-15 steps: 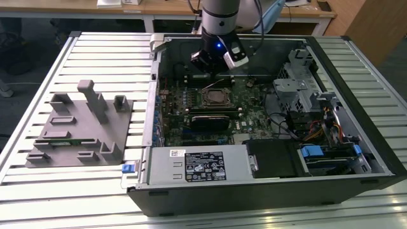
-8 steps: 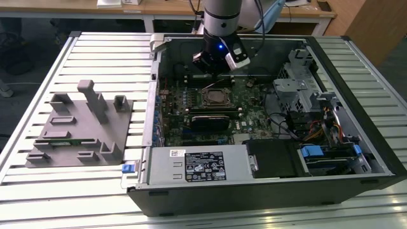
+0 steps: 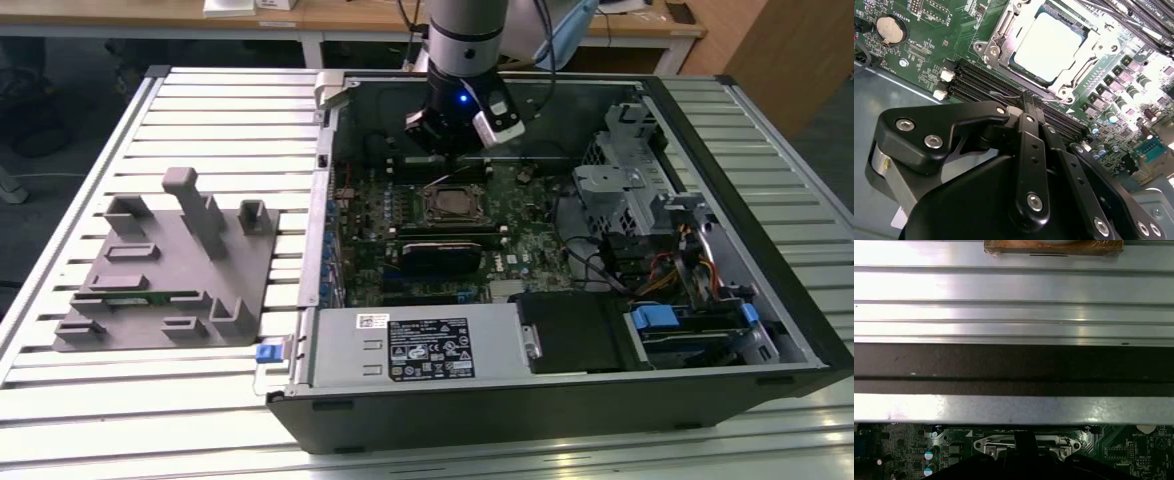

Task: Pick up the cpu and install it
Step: 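Install the first cpu locking lever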

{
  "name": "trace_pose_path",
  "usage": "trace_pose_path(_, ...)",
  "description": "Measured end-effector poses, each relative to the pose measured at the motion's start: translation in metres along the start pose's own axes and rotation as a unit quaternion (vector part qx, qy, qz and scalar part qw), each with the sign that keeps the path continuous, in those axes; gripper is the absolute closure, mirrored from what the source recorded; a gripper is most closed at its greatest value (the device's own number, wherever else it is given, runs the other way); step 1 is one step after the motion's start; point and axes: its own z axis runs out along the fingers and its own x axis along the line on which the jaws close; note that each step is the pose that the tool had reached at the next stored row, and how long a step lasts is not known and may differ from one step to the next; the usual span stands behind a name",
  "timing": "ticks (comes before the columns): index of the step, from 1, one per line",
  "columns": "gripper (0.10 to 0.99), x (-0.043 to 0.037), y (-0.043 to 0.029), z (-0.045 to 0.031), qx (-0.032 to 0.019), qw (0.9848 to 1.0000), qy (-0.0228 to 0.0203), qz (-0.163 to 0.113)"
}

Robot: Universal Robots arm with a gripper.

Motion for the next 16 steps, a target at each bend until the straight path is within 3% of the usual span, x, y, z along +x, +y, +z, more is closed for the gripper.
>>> trace_pose_path(16, 0.980, -0.0063, 0.0020, 0.0041, 0.0000, 1.0000, 0.0003, 0.000)
